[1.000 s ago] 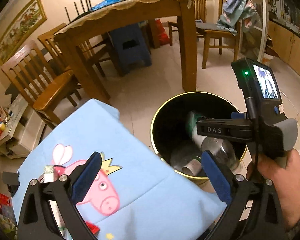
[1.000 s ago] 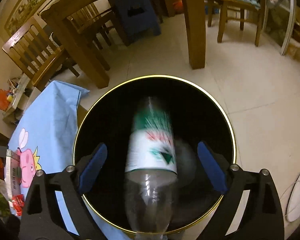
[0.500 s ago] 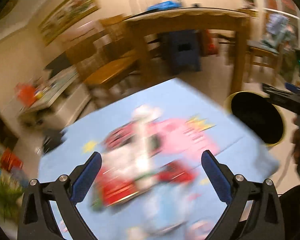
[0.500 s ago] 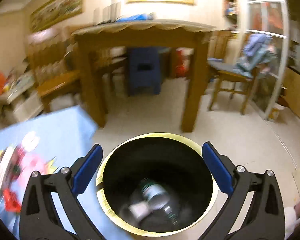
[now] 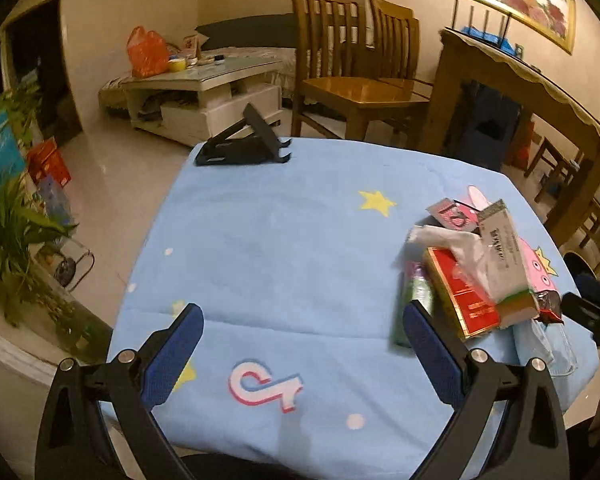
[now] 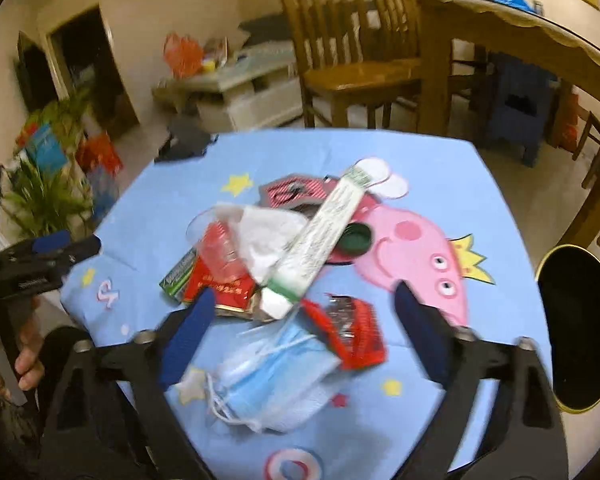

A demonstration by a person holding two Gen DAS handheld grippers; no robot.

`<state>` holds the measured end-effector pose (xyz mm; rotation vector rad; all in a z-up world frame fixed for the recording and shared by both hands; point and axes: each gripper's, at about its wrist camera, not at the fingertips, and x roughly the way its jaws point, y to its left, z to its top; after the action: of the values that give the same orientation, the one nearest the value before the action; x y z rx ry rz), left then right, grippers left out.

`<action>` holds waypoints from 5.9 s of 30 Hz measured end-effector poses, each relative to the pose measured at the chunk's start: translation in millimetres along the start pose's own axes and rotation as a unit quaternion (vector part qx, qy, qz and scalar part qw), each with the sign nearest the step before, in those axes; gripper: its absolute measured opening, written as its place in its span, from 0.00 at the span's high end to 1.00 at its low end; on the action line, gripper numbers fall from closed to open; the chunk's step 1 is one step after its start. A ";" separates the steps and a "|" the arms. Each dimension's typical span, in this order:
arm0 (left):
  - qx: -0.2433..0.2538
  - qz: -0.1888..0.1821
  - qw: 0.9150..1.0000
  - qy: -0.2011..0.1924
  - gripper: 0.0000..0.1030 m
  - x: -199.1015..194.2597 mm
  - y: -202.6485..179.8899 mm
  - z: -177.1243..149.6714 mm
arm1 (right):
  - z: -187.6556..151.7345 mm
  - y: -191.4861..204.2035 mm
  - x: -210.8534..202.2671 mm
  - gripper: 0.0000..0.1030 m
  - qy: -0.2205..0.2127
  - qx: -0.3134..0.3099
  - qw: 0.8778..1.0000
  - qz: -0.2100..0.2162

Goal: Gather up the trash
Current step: 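Grasp the clear plastic cup with the right tool while the left tool grasps the tissue, then carry plastic cup and tissue over the bin and release both, then grasp the blue face mask with the right tool while the left tool grasps the toothpaste box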

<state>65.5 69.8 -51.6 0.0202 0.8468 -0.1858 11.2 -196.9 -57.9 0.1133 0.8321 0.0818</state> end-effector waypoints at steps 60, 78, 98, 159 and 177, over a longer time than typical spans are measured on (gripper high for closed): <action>0.070 -0.106 0.991 0.038 0.96 39.4 -110.5 72.6 | -28.2 -183.0 -33.4 0.61 -0.093 0.168 0.980 0.050; 0.247 -0.229 0.941 0.044 0.94 10.2 -338.8 43.1 | -47.8 -305.3 -91.7 0.61 -0.142 0.280 0.946 -0.083; 0.318 -0.220 0.917 0.098 0.32 58.8 -480.2 -7.6 | -94.8 -376.9 -96.1 0.61 -0.132 0.367 0.914 -0.110; 0.048 0.002 0.998 0.033 0.12 33.1 -25.3 -27.7 | -55.8 16.1 30.3 0.57 0.066 0.000 0.997 0.028; 0.135 -0.047 0.989 0.026 0.12 23.4 -128.6 4.7 | -39.9 -102.2 -60.6 0.95 -0.057 0.117 0.984 0.122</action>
<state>62.1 -60.7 -58.7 0.2407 0.8703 -0.3892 -56.2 -302.6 -53.7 0.4370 0.7073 0.2062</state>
